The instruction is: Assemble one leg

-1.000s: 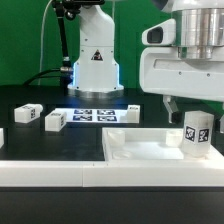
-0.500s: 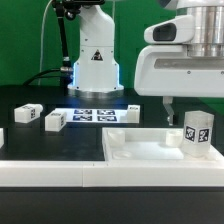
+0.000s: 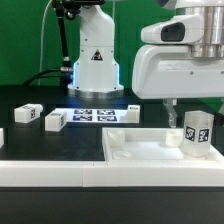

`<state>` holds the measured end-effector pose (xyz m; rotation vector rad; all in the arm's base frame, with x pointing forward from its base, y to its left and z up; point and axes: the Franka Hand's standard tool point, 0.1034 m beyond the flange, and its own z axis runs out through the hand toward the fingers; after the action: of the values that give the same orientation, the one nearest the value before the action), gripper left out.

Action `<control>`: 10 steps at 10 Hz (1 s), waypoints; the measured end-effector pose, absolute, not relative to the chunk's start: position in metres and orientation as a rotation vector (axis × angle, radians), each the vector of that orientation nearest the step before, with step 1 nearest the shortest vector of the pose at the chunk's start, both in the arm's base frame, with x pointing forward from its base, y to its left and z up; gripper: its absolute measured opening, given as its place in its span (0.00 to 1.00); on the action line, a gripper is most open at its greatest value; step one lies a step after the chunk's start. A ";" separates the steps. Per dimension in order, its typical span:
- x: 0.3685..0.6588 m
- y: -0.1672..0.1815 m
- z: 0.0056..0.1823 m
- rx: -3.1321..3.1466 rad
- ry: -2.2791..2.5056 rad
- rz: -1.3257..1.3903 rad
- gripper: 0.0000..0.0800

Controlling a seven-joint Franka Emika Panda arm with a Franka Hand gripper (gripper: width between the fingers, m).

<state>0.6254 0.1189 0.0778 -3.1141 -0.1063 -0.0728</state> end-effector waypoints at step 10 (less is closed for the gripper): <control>0.625 0.111 0.076 -2.939 0.890 -0.055 0.36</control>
Offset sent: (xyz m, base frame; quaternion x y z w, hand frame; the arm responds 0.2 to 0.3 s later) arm 0.0000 0.0000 0.0000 0.0000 0.0000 0.0000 1.0000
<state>0.6252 0.1112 0.0762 -2.9391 0.8904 -0.0554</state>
